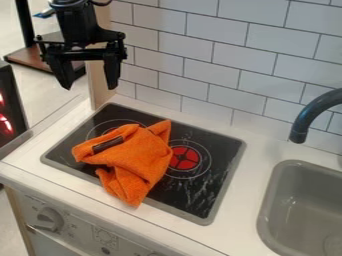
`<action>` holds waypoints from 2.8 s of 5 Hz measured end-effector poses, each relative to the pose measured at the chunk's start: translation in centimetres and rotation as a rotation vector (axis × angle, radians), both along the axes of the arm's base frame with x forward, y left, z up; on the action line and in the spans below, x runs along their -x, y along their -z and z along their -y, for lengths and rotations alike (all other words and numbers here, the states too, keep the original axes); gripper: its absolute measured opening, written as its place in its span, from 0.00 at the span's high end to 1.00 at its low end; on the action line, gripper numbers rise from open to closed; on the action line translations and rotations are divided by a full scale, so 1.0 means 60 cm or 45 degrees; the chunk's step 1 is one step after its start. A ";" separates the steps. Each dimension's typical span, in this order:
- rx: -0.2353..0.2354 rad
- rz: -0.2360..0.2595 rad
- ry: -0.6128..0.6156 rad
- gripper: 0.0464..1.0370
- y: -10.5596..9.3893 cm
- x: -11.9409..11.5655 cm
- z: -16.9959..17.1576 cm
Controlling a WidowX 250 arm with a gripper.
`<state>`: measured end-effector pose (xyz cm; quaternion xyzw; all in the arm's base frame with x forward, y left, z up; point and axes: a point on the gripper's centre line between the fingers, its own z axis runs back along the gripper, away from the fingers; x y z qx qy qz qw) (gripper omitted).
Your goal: Move the orange cloth on the left burner
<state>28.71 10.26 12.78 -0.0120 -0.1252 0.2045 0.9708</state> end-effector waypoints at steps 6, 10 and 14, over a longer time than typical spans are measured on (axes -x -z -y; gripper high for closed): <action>-0.123 -0.210 0.045 0.04 0.188 0.047 0.099; -0.079 -0.194 -0.062 0.04 0.230 -0.027 0.085; -0.091 -0.160 -0.339 0.04 0.216 -0.107 -0.026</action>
